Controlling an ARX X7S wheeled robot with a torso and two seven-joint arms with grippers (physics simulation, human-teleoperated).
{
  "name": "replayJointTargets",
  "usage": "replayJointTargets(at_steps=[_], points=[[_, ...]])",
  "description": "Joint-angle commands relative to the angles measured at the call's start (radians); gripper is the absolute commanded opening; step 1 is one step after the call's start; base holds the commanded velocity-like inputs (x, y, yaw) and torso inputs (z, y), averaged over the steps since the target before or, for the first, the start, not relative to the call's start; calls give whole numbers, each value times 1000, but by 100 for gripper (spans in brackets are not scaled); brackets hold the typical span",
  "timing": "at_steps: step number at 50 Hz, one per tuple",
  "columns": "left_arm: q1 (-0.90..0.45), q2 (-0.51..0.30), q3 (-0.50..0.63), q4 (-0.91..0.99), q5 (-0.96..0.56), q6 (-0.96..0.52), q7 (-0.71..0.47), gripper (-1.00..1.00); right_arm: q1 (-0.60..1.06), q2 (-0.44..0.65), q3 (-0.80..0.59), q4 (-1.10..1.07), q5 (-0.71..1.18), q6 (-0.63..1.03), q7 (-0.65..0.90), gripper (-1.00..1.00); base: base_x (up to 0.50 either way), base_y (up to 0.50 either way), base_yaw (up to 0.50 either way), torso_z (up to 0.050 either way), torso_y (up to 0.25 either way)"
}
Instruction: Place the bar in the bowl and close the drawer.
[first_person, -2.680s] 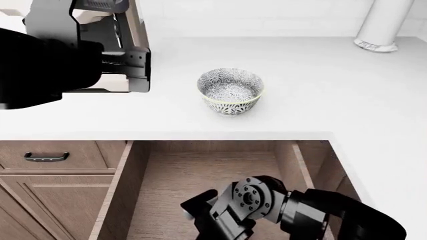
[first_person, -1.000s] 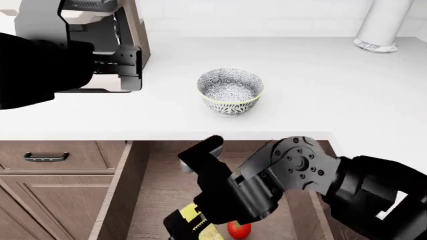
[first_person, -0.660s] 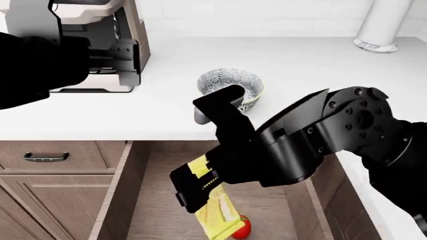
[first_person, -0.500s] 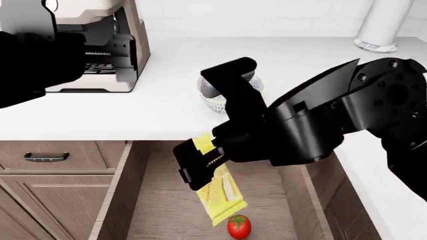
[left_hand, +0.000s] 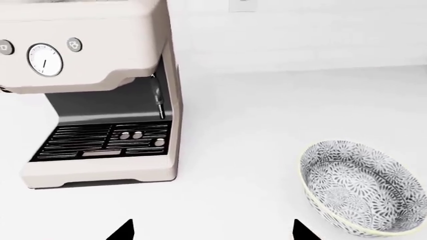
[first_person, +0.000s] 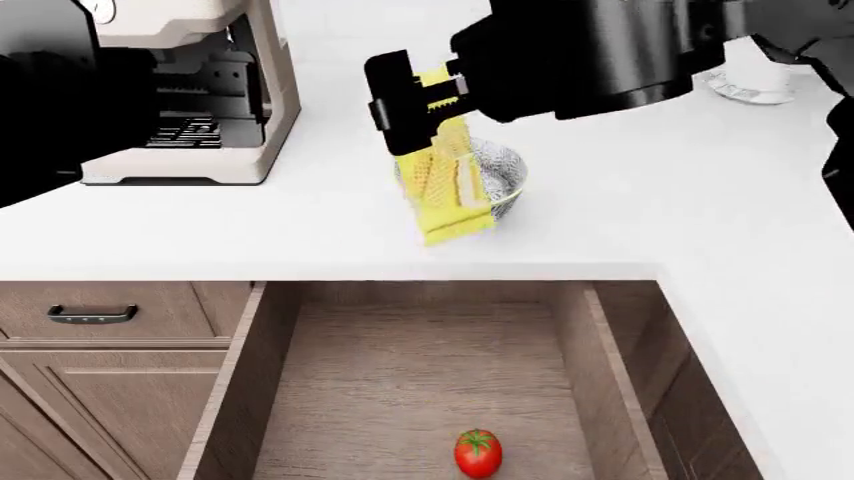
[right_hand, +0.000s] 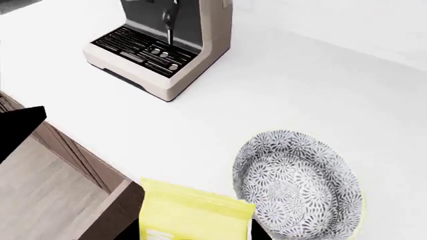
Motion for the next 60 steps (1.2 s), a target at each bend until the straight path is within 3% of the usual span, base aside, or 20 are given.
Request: replayJointTargets(at_steps=[1, 5, 11, 18, 36, 60], points=[[-24, 12, 11, -27, 49, -5, 34, 100, 142, -202, -132, 470, -380, -100, -374, -100, 0, 0, 3, 0, 0], [-41, 27, 17, -64, 72, -3, 55, 100, 176, -328, -203, 746, -484, -183, -551, -100, 0, 0, 0, 0, 0], [-90, 65, 39, -152, 142, -6, 122, 100, 181, -337, -265, 819, -463, -271, -527, -100, 0, 0, 0, 0, 0], [-100, 90, 60, -197, 185, -3, 162, 100, 157, -337, -328, 831, -416, -325, -488, -100, 0, 0, 0, 0, -20], [-104, 88, 65, -197, 198, 3, 170, 100, 155, -337, -401, 837, -322, -393, -466, -100, -1, 0, 0, 0, -250], [-117, 84, 66, -205, 203, 11, 179, 100, 58, -337, -467, 818, -216, -527, -441, -100, 0, 0, 0, 0, -3]])
